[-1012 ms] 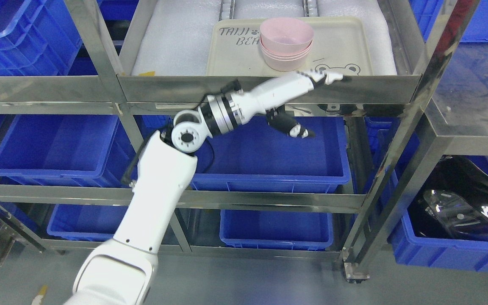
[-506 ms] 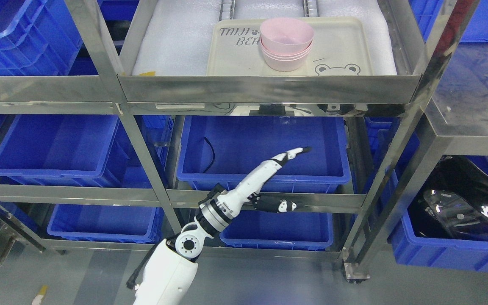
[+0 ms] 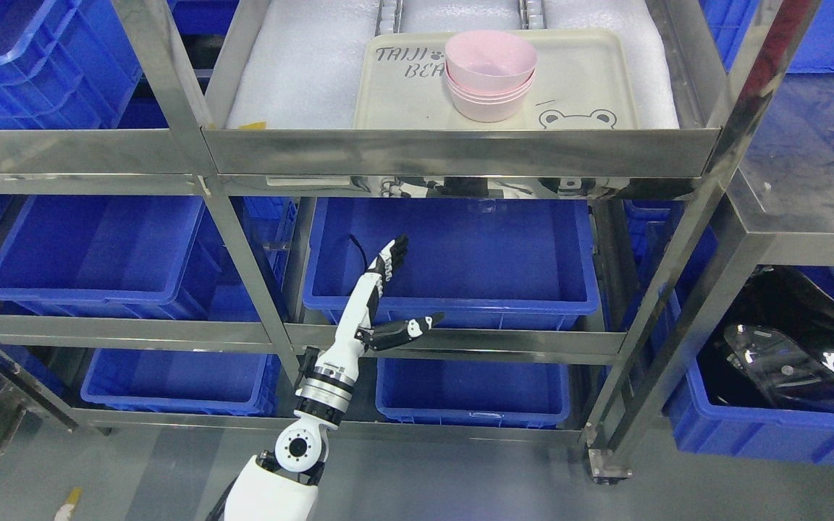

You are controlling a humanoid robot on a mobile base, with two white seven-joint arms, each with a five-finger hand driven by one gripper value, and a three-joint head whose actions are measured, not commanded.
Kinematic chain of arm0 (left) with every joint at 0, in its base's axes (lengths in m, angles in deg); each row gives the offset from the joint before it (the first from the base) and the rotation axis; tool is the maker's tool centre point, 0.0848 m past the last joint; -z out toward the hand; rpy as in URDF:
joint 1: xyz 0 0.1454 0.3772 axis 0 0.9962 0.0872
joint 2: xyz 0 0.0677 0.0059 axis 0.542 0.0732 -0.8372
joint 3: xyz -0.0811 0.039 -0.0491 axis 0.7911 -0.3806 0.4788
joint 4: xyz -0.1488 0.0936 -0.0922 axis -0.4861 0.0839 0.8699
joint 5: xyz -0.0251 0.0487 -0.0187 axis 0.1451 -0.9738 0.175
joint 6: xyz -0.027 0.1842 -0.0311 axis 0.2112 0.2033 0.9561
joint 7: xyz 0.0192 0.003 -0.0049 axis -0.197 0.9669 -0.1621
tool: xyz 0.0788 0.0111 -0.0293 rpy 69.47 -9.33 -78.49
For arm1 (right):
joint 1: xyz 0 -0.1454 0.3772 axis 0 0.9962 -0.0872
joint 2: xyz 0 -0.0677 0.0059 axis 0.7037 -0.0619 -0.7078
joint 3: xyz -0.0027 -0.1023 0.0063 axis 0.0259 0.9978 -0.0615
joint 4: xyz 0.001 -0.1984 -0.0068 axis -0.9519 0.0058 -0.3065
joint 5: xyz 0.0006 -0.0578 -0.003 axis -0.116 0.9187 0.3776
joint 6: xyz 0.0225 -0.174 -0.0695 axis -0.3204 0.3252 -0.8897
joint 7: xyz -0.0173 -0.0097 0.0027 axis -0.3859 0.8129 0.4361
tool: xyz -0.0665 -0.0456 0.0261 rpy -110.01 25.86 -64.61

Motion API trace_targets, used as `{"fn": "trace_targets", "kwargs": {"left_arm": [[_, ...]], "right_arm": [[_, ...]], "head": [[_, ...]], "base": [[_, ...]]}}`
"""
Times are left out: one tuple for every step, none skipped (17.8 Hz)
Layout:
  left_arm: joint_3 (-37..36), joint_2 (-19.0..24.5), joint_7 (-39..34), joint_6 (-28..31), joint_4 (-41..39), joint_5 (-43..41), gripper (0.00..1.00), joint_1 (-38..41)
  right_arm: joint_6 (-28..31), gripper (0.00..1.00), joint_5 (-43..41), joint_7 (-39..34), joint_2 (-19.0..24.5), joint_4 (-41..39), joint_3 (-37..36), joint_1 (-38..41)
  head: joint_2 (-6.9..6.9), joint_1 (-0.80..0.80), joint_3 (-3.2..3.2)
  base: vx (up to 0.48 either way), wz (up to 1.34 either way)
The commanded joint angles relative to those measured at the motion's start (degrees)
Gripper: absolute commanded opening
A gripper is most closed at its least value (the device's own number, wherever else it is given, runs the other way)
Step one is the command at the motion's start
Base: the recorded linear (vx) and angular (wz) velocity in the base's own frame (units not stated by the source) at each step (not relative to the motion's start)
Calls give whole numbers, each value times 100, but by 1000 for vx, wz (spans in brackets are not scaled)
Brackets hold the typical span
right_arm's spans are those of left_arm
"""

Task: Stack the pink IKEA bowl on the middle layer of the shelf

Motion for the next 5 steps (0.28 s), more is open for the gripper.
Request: {"fn": "trace_targets", "kwargs": {"left_arm": [[422, 100, -15, 249, -794, 513, 100, 448], [422, 100, -15, 249, -803, 514, 100, 474], [422, 100, -15, 249, -804, 514, 100, 475], [422, 100, -15, 249, -830, 514, 100, 492], [422, 100, -15, 249, -839, 514, 100, 501]], "right_arm": [[5, 100, 0, -1, -100, -100, 0, 123], [5, 100, 0, -1, -100, -100, 0, 123], [5, 100, 0, -1, -100, -100, 0, 123], [5, 100, 0, -1, -100, -100, 0, 123], [5, 100, 0, -1, -100, -100, 0, 123]], "head": [[0, 0, 0], [0, 0, 0], [0, 0, 0], [0, 0, 0], [0, 0, 0]], "base": [[0, 0], [0, 0], [0, 0], [0, 0], [0, 0]]}}
